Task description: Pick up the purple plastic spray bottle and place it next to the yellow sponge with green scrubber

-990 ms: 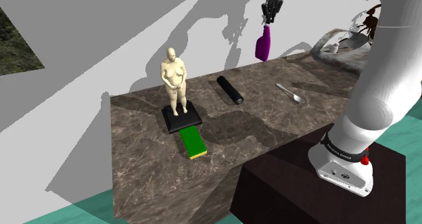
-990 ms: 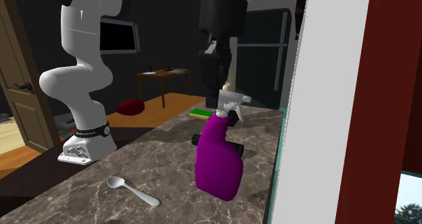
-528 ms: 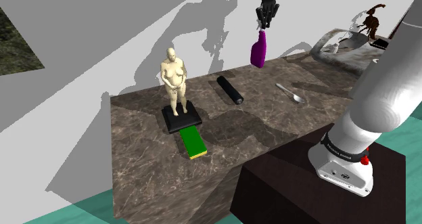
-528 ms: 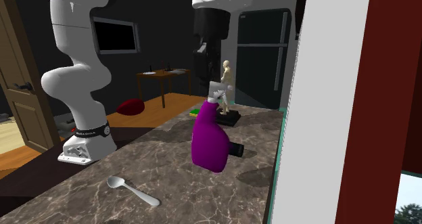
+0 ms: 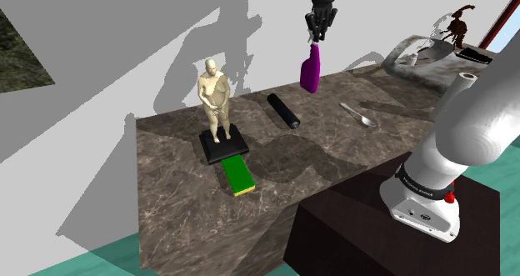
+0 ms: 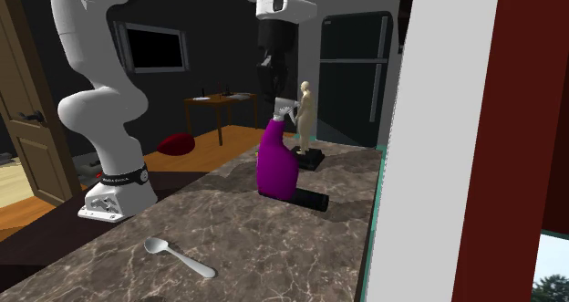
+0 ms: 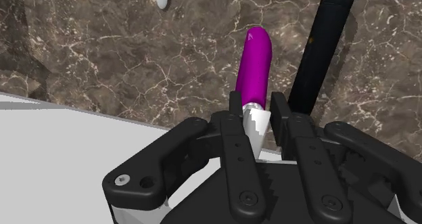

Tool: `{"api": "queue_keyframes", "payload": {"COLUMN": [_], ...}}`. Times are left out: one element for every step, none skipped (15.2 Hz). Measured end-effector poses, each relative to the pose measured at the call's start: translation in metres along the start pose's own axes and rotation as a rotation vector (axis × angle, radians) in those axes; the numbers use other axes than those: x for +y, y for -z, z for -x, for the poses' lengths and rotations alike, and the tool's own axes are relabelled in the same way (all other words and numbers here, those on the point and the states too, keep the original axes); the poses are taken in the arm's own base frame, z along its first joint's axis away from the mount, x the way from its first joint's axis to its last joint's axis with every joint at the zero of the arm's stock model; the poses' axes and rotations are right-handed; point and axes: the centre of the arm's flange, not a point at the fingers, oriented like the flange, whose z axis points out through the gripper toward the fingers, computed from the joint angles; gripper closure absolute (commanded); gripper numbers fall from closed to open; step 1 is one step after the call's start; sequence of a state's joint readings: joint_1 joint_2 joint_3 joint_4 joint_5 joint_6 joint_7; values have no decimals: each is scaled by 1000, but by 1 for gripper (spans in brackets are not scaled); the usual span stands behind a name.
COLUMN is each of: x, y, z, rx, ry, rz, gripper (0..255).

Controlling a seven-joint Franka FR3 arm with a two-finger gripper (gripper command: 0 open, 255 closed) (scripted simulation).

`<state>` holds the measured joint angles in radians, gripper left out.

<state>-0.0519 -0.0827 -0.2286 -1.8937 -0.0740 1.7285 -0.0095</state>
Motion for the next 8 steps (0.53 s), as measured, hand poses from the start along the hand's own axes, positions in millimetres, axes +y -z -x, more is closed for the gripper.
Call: {"api": "queue_keyframes", "payload": {"x": [-13, -26, -37, -48, -59, -72, -84, -96], "y": [0, -1, -3, -3, -1, 2, 3, 0], "z": [7, 11, 17, 23, 28, 33, 41, 46], "rx": [0, 0, 0, 0, 0, 0, 0, 0], "ry": [0, 0, 0, 0, 0, 0, 0, 0], "rz": [0, 0, 0, 0, 0, 0, 0, 0], "gripper": [255, 255, 255, 255, 255, 255, 255, 255]}}
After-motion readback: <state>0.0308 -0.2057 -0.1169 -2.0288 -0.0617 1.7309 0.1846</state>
